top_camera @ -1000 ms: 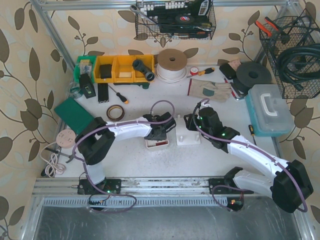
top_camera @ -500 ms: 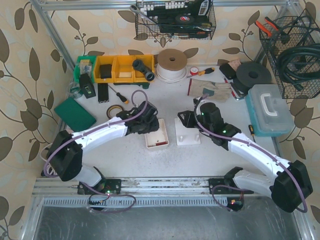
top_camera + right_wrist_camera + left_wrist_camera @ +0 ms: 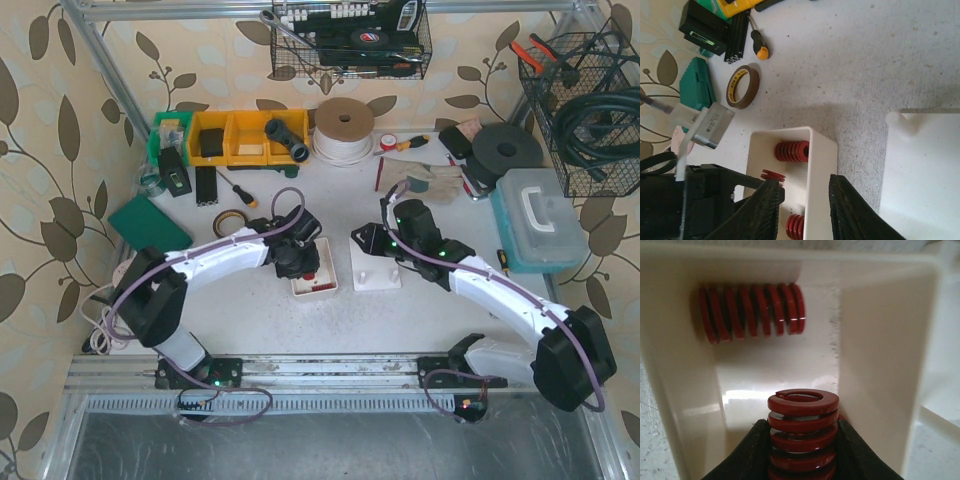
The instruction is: Install the large spring
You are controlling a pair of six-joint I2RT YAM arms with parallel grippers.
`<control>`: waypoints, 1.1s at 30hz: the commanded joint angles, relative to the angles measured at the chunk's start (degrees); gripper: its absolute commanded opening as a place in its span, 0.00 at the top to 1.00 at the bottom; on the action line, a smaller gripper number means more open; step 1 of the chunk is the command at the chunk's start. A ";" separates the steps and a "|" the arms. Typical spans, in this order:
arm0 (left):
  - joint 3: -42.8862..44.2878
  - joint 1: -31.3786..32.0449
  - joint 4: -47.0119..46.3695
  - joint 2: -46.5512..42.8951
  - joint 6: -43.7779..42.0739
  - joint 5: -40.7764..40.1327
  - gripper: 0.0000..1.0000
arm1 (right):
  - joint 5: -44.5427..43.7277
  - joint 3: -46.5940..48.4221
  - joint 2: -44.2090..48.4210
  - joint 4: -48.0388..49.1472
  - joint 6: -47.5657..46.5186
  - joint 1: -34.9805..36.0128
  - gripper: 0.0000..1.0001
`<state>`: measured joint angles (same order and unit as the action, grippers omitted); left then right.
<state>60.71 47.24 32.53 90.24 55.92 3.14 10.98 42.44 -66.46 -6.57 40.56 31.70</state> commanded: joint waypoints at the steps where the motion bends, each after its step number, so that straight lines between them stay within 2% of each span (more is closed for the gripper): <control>1: 2.40 0.26 0.21 2.95 -0.87 -1.32 1.00 | 0.81 0.38 -1.35 -0.47 0.70 -0.24 0.69; 9: 7.01 4.61 0.37 12.11 -1.83 -6.75 1.00 | -0.61 -0.76 -1.21 0.09 -0.02 -0.23 0.70; 15: 8.26 4.96 0.41 17.70 -1.47 -8.05 1.00 | -1.56 -0.96 -0.03 -0.40 -0.62 -0.20 0.70; 20: 8.14 4.96 2.40 18.30 -0.85 -9.34 1.00 | -2.47 -0.61 1.24 -1.66 -1.29 -0.24 0.70; 27: 7.70 4.96 3.34 17.21 -0.37 -9.21 0.71 | -2.94 0.65 2.02 -3.99 -1.50 -0.26 0.70; 33: 9.24 4.96 5.91 16.12 -0.20 -10.27 0.62 | -3.41 0.63 2.87 -5.82 -1.56 -0.29 0.70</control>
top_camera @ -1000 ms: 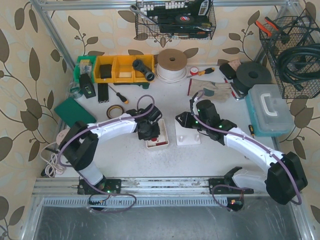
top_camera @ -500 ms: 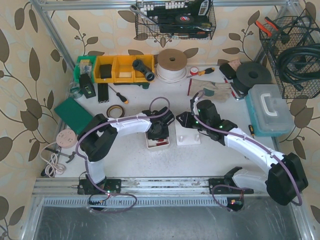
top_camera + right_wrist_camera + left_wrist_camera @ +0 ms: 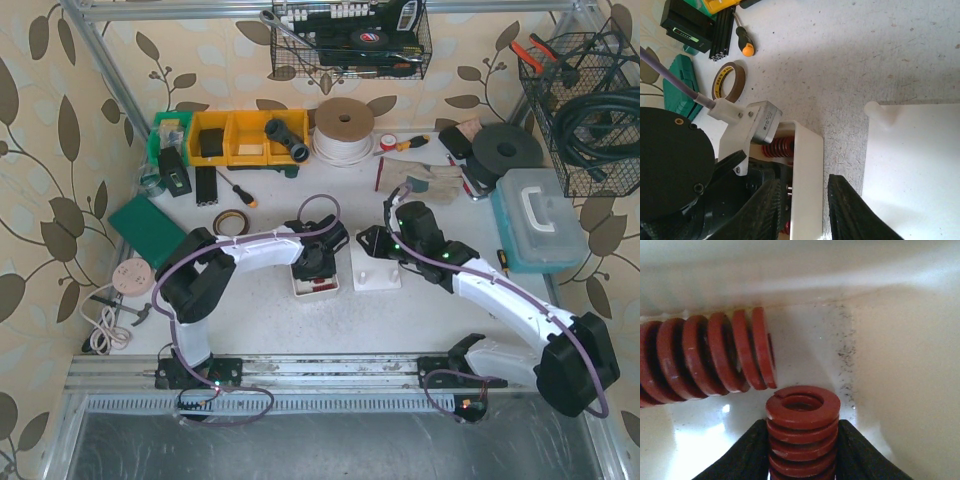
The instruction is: Install the large spring
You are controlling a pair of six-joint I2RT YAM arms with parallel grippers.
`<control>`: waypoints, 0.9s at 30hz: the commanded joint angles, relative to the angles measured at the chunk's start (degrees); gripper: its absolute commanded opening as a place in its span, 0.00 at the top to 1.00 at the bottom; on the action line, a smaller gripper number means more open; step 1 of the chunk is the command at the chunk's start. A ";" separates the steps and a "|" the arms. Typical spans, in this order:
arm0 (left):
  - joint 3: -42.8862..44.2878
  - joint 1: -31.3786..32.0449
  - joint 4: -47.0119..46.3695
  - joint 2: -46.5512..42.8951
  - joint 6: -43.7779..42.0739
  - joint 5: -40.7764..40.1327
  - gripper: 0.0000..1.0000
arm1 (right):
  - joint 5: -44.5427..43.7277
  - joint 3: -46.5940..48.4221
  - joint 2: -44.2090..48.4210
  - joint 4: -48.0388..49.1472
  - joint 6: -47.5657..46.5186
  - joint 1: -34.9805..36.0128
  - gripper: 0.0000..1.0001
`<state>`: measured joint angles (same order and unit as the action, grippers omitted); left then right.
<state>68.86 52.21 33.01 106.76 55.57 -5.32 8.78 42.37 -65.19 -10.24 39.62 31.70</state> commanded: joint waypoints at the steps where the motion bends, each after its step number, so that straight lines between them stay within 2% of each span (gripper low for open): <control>1: 1.18 0.00 5.80 -0.77 0.35 -2.00 0.60 | -1.32 0.70 1.78 -2.42 -0.60 -0.28 0.70; 5: 1.25 0.00 7.21 -2.62 1.14 -2.30 0.45 | -1.61 1.06 2.25 -3.56 -0.59 -0.32 0.70; 8: 1.64 0.00 7.87 -3.53 1.12 -2.46 0.41 | -1.80 1.80 2.26 -4.51 -0.68 -0.32 0.70; 12: 3.52 0.00 9.44 -3.48 0.32 -3.35 0.42 | -1.76 3.14 1.79 -5.67 -0.90 -0.33 0.70; 23: 6.14 -2.62 10.24 -0.03 -2.89 -3.75 0.55 | -2.07 4.14 2.01 -7.53 -1.34 -0.33 0.70; 27: 6.50 -2.63 10.60 1.17 -3.22 -3.00 0.56 | -2.73 3.82 2.51 -7.77 -1.49 -0.33 0.70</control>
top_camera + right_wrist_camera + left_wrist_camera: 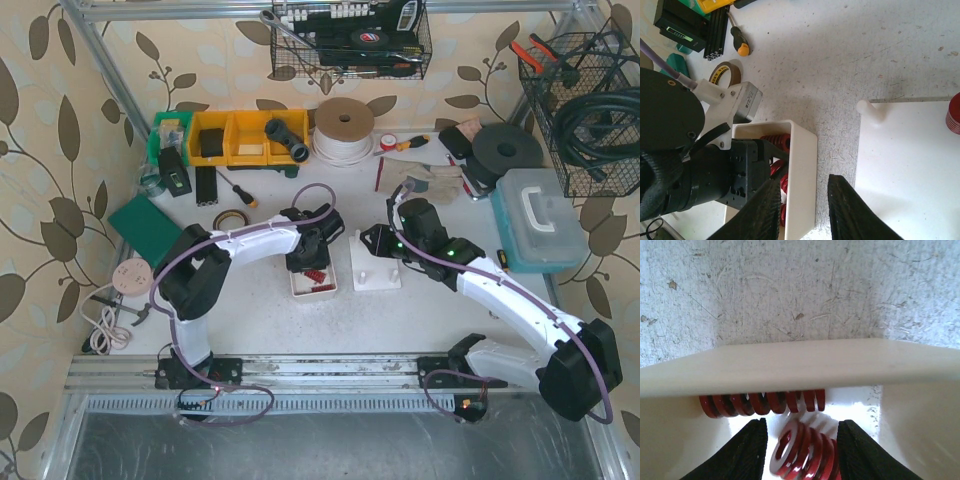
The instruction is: Install the large spring
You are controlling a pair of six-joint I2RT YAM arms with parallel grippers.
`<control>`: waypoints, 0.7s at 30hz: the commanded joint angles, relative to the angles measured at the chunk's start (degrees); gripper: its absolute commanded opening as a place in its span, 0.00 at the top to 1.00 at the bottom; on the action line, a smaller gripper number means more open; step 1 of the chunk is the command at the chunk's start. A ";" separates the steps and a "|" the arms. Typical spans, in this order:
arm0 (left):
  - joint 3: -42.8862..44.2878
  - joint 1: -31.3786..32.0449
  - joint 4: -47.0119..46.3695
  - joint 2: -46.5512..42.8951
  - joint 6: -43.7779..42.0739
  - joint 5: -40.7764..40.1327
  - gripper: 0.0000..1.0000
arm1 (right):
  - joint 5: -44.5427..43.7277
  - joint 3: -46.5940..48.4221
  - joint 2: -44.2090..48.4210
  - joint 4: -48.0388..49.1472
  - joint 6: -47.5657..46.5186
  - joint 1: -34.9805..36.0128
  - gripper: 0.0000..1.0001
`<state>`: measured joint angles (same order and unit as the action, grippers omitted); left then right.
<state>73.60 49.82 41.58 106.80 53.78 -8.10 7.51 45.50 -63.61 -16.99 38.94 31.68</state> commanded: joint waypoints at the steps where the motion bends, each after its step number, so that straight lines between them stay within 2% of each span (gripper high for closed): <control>1: 1.84 -0.25 2.00 1.40 -1.62 -0.19 0.56 | -1.46 0.65 0.99 -1.02 -0.80 -0.35 0.70; 8: 2.56 -0.25 3.90 2.32 -2.06 -0.22 0.58 | -1.48 0.81 1.17 -1.35 -1.13 -0.38 0.70; 16: 1.38 -0.25 3.14 -0.55 -1.05 -0.27 0.37 | -0.81 1.62 0.65 -1.47 -1.19 -0.54 0.70; 21: 2.58 -0.10 4.49 -1.86 -1.25 0.11 0.30 | -0.58 3.02 0.20 -2.19 -1.35 -0.57 0.70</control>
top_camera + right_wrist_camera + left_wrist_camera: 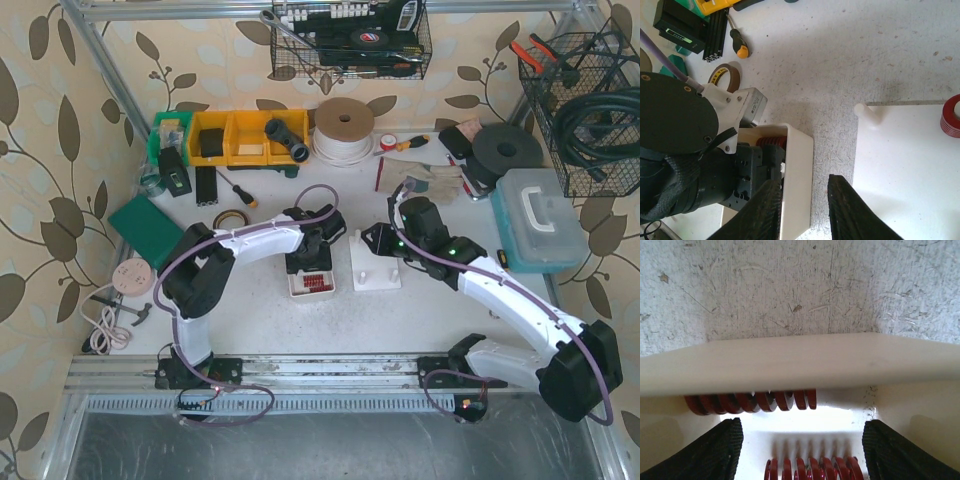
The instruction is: Install the large spring
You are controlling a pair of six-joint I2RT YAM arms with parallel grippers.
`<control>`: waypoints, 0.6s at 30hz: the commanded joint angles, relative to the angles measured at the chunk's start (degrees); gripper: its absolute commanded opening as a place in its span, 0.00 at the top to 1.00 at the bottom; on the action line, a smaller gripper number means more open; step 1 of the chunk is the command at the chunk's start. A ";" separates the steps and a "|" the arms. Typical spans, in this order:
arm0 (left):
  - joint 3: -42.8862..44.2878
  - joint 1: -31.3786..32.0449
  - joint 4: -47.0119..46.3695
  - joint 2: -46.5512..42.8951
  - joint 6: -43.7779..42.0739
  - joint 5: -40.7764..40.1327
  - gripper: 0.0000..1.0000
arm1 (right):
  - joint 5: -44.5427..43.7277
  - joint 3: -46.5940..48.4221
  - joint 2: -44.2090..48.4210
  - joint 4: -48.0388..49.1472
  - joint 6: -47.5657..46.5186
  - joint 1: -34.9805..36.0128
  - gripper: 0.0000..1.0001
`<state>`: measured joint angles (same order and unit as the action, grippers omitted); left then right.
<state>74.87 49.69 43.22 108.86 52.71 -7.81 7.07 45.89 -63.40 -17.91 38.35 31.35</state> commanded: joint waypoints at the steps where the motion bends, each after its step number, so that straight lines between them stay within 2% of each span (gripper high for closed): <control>1: 1.47 0.12 3.22 -4.18 -0.03 0.22 0.30 | -0.17 2.82 -0.10 -1.26 -0.77 -0.20 0.70; 7: 1.16 1.04 4.06 -7.03 4.73 2.29 0.30 | 1.24 4.54 -1.77 -1.30 -0.48 -0.23 0.70; 10: -0.54 1.37 1.42 -10.76 8.37 1.76 0.30 | 3.68 5.78 -3.01 -1.95 -1.58 -0.24 0.70; 15: -0.03 1.33 2.09 -18.39 10.62 -2.51 0.30 | 7.09 7.62 -3.52 -5.45 -4.75 -0.24 0.72; 18: 0.21 1.16 6.28 -24.92 11.60 -7.39 0.30 | 10.48 9.85 -4.50 -8.92 -7.95 0.09 0.67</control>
<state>73.91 50.70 44.82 92.44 61.28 -8.91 12.25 52.07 -66.83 -21.85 35.18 31.35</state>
